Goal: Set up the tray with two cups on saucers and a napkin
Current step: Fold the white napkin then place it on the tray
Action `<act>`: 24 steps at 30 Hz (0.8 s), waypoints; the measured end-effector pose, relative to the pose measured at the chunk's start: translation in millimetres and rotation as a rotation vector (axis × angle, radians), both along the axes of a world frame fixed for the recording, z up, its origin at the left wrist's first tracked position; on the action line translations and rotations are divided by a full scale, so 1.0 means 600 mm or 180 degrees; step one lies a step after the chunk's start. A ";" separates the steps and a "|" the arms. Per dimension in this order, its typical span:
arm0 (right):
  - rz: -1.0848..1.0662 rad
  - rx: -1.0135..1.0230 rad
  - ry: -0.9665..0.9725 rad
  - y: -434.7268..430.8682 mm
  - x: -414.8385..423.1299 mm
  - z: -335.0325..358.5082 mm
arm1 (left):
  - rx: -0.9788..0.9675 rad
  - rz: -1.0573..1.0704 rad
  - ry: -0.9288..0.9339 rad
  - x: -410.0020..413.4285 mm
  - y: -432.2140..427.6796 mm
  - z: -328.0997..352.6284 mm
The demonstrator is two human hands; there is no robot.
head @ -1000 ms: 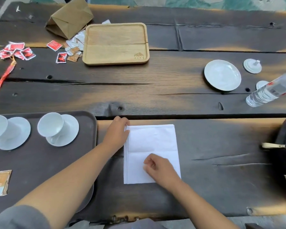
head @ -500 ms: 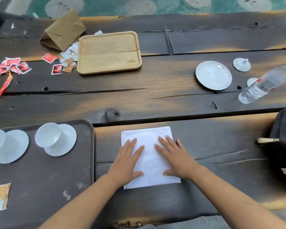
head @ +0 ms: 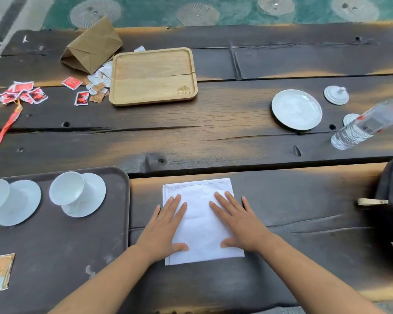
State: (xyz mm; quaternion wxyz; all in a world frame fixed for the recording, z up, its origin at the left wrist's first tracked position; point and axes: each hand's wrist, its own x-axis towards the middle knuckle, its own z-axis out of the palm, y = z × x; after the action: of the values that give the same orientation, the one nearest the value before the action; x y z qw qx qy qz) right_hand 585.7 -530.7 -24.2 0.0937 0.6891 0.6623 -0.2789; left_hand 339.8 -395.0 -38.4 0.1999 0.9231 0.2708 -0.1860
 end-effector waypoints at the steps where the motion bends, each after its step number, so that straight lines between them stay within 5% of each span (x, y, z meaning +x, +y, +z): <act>1: -0.0006 0.0007 0.0009 -0.001 0.001 -0.001 | -0.0006 0.0006 0.0001 0.002 0.000 0.001; 9: -0.0225 0.0054 0.0009 -0.005 -0.017 0.015 | -0.0119 0.0310 -0.0002 0.012 -0.016 0.030; 24: -0.2755 0.0515 0.0593 -0.132 -0.084 0.028 | -0.0343 0.2879 -0.0742 -0.068 -0.117 0.039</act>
State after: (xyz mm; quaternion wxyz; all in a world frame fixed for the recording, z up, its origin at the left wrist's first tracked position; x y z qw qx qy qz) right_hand 535.4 -609.8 -7.6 -0.1458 0.8797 0.3384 -0.3006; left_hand 299.1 -465.2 -15.1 0.3377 0.7154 0.6116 0.0109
